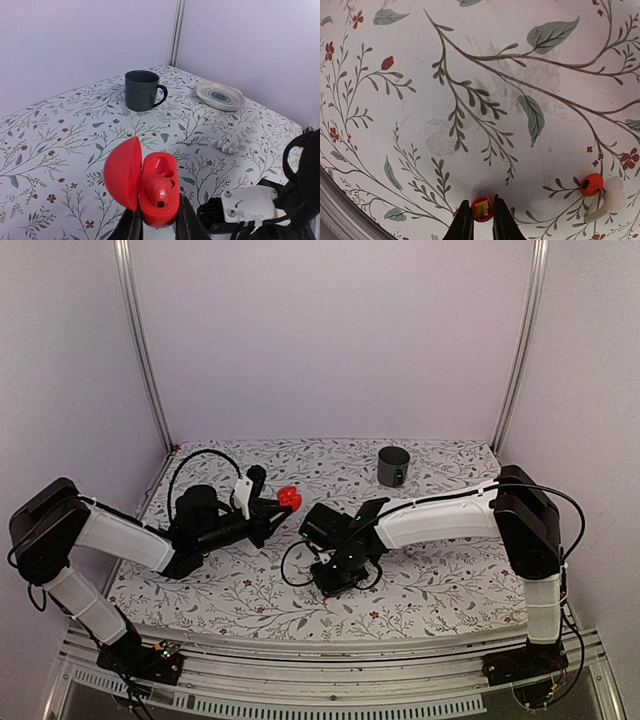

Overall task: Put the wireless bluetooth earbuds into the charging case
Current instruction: Pick up the left earbud from the center of the board, then insert the left earbud into the left side groove of the charging case.

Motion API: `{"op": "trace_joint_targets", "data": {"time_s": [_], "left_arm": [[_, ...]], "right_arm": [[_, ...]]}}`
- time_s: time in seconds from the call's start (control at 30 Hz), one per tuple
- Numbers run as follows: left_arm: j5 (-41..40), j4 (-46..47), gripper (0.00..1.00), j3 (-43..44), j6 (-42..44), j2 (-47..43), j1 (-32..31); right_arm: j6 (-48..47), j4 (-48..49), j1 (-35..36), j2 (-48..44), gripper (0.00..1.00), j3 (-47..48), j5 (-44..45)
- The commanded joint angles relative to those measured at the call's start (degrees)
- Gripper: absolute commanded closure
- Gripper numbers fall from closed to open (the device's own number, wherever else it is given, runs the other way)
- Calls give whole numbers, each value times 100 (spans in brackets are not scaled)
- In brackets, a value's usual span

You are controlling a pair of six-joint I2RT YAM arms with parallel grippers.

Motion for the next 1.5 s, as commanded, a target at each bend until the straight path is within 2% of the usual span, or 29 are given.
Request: {"op": "trace_joint_targets", "data": {"time_s": [0.0, 0.53, 0.73, 1.0, 1.47], "left_arm": [[-15, -68, 100, 107, -27, 134, 77], [77, -10, 100, 429, 551, 597, -441], [-56, -475, 100, 858, 835, 814, -757], [-13, -1013, 100, 1366, 700, 1102, -818], [300, -1221, 100, 1697, 371, 1116, -838]], "right_arm": [[126, 164, -86, -451, 87, -219, 298], [64, 304, -795, -1633, 86, -297, 1396], [-16, 289, -958, -1546, 85, 149, 1647], [-96, 210, -964, -1509, 85, 486, 1992], [-205, 178, -854, -1398, 86, 716, 2334]]}}
